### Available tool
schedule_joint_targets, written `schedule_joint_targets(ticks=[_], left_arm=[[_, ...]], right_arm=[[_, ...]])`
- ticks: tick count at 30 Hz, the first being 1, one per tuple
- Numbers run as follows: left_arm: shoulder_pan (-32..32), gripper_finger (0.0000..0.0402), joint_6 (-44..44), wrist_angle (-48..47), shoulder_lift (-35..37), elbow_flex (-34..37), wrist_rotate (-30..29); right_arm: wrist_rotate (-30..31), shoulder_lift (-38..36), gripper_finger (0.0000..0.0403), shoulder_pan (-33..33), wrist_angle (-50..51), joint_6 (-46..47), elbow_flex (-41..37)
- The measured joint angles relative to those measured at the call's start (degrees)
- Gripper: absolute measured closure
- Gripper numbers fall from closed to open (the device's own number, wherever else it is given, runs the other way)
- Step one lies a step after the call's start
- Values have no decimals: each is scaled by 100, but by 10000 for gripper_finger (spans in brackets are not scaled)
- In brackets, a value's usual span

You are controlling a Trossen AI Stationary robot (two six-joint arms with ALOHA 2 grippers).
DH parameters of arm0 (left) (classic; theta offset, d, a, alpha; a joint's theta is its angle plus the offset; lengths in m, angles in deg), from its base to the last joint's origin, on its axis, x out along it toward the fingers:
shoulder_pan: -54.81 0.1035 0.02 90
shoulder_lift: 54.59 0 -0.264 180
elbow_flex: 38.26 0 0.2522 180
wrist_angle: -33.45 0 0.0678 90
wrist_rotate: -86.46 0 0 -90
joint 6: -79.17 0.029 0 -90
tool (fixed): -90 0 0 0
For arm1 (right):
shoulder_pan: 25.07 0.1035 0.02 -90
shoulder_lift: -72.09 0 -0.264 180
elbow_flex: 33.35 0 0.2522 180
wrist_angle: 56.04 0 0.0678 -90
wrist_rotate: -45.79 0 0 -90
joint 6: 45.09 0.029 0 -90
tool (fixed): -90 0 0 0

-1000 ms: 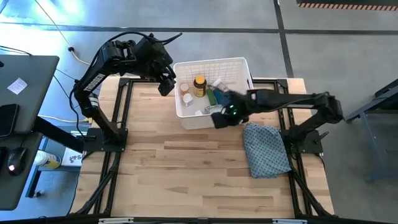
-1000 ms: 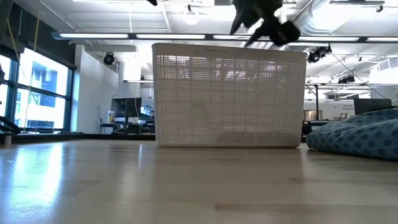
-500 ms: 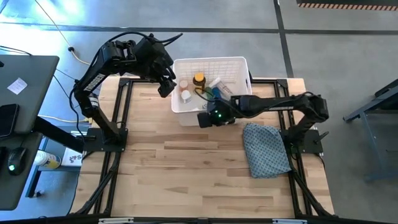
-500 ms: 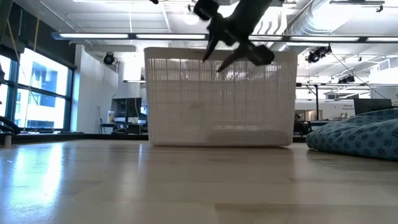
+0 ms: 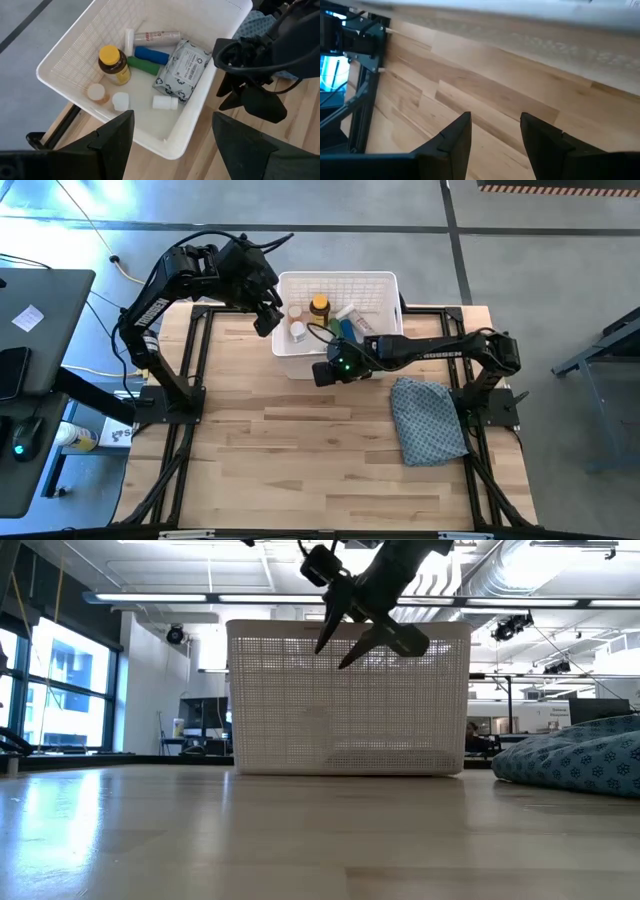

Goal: Pick & place medical supplies in basket/bin
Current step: Adjust the white bin

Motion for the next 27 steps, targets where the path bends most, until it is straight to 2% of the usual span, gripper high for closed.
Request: schedule_joint_targets(ticks=[7,22,27], left_arm=[[0,103,-2,0,0,0,0],[0,103,-20,0,0,0,133],[0,103,-20,0,0,-2,137]], right_arm=[[106,-4,242,-101,-2,-256,4],[-478,-14,242,197,-18,-79,2],[-413,-165,242,285,-97,-66,-2]])
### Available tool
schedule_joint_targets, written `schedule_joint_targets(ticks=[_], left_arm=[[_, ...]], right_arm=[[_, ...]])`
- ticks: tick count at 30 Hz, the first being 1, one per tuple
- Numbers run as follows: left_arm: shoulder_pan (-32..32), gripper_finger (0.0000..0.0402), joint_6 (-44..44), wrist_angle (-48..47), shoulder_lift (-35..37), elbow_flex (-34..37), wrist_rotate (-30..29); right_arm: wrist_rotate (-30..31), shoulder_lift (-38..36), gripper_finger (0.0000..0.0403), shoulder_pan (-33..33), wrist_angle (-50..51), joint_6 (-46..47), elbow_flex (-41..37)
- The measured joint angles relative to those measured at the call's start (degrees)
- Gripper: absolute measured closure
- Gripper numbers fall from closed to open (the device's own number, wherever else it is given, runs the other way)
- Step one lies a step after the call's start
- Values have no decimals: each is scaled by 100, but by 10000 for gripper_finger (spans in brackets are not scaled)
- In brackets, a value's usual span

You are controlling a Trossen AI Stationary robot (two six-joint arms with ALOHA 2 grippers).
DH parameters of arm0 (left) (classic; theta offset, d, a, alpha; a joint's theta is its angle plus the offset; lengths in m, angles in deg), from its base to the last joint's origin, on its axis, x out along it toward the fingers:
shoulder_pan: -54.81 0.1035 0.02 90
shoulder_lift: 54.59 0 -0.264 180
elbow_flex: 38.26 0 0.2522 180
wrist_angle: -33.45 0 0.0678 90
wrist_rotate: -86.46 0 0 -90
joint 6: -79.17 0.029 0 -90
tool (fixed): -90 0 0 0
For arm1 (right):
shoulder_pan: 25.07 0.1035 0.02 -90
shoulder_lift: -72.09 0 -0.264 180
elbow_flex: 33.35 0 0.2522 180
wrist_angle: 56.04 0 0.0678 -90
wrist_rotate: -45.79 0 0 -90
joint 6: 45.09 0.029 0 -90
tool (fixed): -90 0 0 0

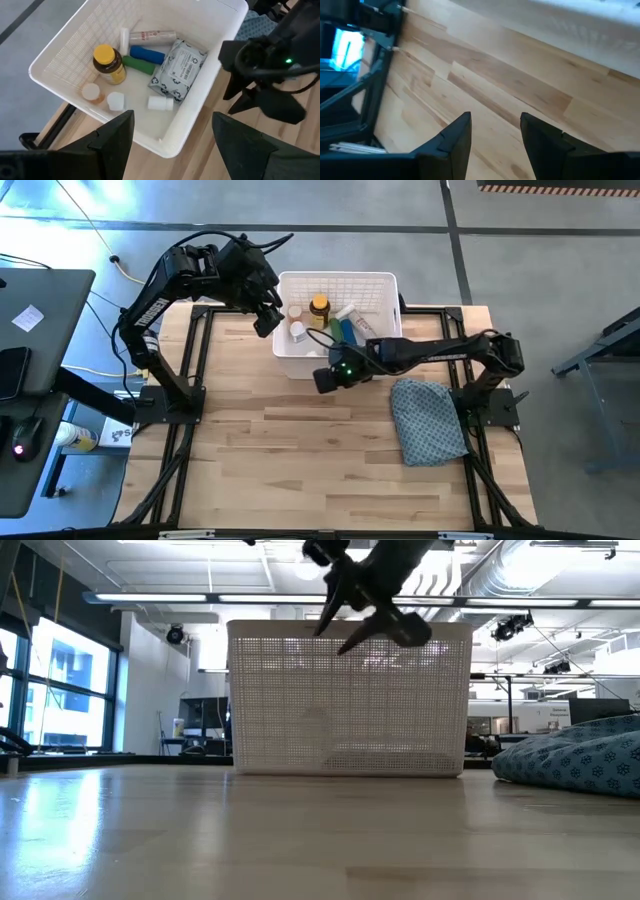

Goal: Pick & place medical supplies in basket/bin
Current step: Adjust the white bin, then return to Home Position

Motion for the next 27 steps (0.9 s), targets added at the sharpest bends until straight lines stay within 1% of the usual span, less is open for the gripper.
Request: schedule_joint_targets(ticks=[6,10,12,14,17,20,22,25,27], left_arm=[[0,103,-2,2,0,-1,73],[0,103,-2,-1,25,-1,85],[0,103,35,4,118,-1,51],[0,107,99,18,292,-1,-116],[-3,129,123,221,661,67,-262],[-2,166,128,773,1228,524,-211],[-4,195,128,1171,1681,1047,-185],[-4,247,136,1736,2409,2096,-146],[-2,287,149,2240,2938,2925,12]], right_arm=[[-10,-264,242,4,-63,-50,0],[-229,-473,242,27,-215,-420,0],[-239,-641,242,57,-227,-701,0],[-63,-873,242,98,-186,-878,0],[467,-1260,242,199,-35,-1004,2],[960,-1677,242,333,188,-1062,2],[1287,-1972,244,434,426,-1073,4],[1598,-2340,263,563,838,-1128,4],[1764,-2549,290,629,1075,-1137,4]])
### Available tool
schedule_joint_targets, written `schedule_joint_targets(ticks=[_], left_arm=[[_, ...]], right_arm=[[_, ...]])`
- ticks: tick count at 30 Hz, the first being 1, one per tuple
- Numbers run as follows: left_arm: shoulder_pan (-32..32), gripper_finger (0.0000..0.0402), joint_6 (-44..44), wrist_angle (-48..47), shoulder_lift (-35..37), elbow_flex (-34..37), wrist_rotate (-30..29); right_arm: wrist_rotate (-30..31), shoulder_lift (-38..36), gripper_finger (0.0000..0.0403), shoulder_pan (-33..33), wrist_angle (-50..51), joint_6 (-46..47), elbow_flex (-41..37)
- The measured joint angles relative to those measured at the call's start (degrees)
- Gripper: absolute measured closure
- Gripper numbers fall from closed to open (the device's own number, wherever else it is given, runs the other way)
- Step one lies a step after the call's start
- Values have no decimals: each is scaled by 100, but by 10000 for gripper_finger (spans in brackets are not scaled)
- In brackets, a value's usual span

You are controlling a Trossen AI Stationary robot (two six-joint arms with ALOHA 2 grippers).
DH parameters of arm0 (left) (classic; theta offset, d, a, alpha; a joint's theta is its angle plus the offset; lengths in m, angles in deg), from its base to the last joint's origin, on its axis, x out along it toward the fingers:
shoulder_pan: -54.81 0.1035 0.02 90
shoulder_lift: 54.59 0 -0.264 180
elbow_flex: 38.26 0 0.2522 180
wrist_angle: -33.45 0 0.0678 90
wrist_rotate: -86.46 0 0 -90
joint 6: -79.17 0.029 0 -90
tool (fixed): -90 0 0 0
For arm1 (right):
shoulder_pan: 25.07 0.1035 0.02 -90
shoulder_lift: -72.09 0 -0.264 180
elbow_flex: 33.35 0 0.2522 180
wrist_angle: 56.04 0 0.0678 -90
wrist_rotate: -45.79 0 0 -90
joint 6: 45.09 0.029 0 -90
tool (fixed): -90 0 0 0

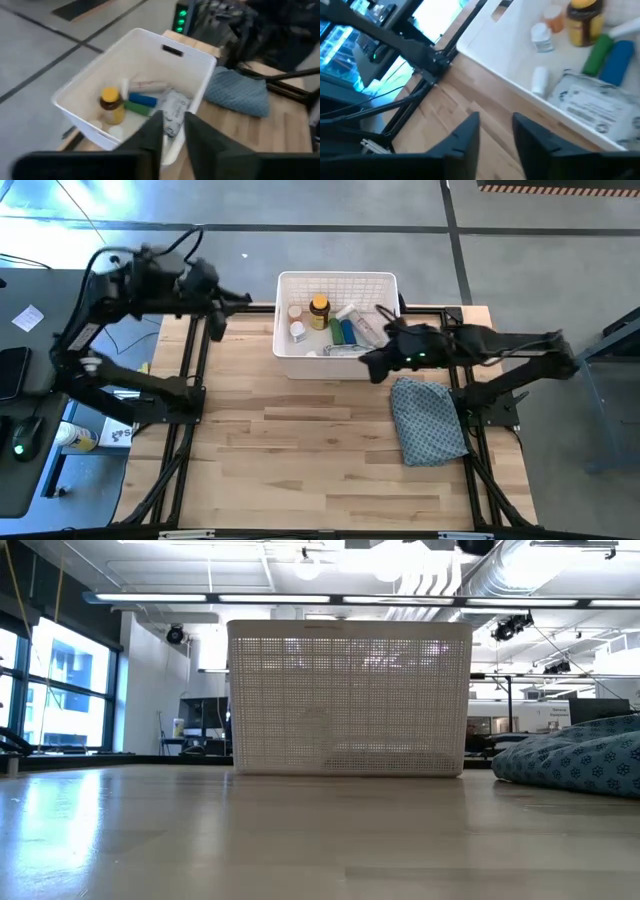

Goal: Pick & place medical supplies in basket/bin
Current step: Return to Home Position

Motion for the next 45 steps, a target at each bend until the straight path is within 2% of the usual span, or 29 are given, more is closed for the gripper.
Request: schedule_joint_targets(ticks=[3,5,9,12,16,18,23,27,32,35,42,45], left_arm=[[3,355,-168,820,861,1291,359],[4,381,-396,1468,1453,2151,617],[4,358,-903,2702,2479,3577,730],[4,349,-996,3217,3152,4384,886],[4,382,-1209,3577,3951,5199,1097],[4,381,-1302,3801,4317,5529,1097],[4,365,-1714,4179,4991,6198,964],[4,381,-1684,4190,5355,6644,1012],[4,380,-1521,4485,6013,7382,1031],[4,378,-1615,4966,6502,7962,1084],[-3,380,-1780,6336,6473,8863,1762],[-74,380,-1910,6792,6483,9214,1756]], right_arm=[[217,-347,354,113,121,-2,-120],[267,-670,389,202,-52,36,-457],[238,-1502,381,403,-1273,138,-1665],[279,-2223,397,513,-2503,148,-2714],[396,-3132,396,551,-4083,-94,-4076],[402,-3600,400,551,-4704,-201,-4688],[437,-4739,402,551,-5401,-151,-6017],[367,-5597,402,551,-5852,-212,-6948],[208,-6436,402,551,-6784,-468,-7974],[109,-6784,403,551,-6165,-674,-7947],[-71,-7227,403,535,-5637,-1011,-7991],[33,-7222,403,533,-5644,-1157,-7991]])
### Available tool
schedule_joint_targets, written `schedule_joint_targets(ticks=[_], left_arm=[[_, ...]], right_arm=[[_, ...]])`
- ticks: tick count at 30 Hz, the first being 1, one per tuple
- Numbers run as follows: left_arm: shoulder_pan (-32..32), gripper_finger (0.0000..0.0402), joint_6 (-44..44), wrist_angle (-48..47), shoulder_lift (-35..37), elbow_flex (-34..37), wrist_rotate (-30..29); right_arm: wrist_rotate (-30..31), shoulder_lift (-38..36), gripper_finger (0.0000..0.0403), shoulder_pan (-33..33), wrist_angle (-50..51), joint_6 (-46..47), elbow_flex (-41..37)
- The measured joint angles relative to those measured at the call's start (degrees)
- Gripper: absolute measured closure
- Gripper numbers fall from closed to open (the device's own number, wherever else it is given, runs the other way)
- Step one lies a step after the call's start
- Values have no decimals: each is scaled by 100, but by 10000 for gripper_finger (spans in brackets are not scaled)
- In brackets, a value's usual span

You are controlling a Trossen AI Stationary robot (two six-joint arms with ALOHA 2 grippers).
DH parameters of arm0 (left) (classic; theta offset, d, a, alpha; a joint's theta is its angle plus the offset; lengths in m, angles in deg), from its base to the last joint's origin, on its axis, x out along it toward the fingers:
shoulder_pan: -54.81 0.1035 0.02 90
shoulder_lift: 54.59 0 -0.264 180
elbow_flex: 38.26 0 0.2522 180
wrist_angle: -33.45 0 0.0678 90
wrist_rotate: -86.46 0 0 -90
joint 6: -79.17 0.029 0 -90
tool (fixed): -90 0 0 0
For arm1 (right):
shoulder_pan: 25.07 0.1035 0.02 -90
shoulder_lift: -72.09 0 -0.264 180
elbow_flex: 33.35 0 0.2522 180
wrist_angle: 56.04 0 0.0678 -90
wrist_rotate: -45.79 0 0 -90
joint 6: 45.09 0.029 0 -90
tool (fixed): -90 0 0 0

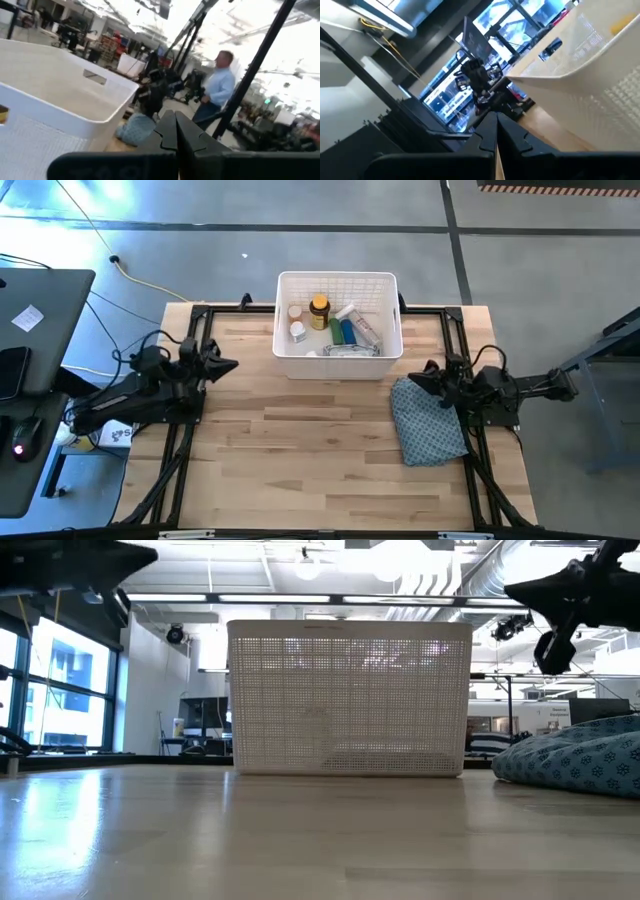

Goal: Pick & place medical supplies in basket/bin
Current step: Return to Home Position

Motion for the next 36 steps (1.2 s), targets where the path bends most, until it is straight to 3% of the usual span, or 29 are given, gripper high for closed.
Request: schedule_joint_targets(ticks=[5,11,15,18,24,26,32,34,36], left_arm=[[-338,380,-253,343,-3,326,-423],[-1252,380,-176,371,-247,386,-1306],[-1789,380,1047,209,-318,409,-1921],[-1924,380,1847,-27,-248,404,-2244],[-1747,380,1325,465,13,1239,-1752],[-1749,380,1231,384,-72,1214,-1648],[-1756,377,1456,738,13,1226,-1655],[-1758,370,1368,710,7,1226,-1688],[-1760,364,1220,555,4,1229,-2090]], right_arm=[[-153,-1,403,0,135,166,-2],[-123,10,403,0,161,20,-2],[307,24,403,2,415,-512,-2],[269,17,403,0,661,-909,-4],[35,54,403,2,871,-1165,-4],[35,50,403,0,871,-1251,-7],[-2,8,403,0,865,-1568,-7],[246,37,403,-2,871,-1655,-7],[613,103,403,-9,836,-1953,-7]])
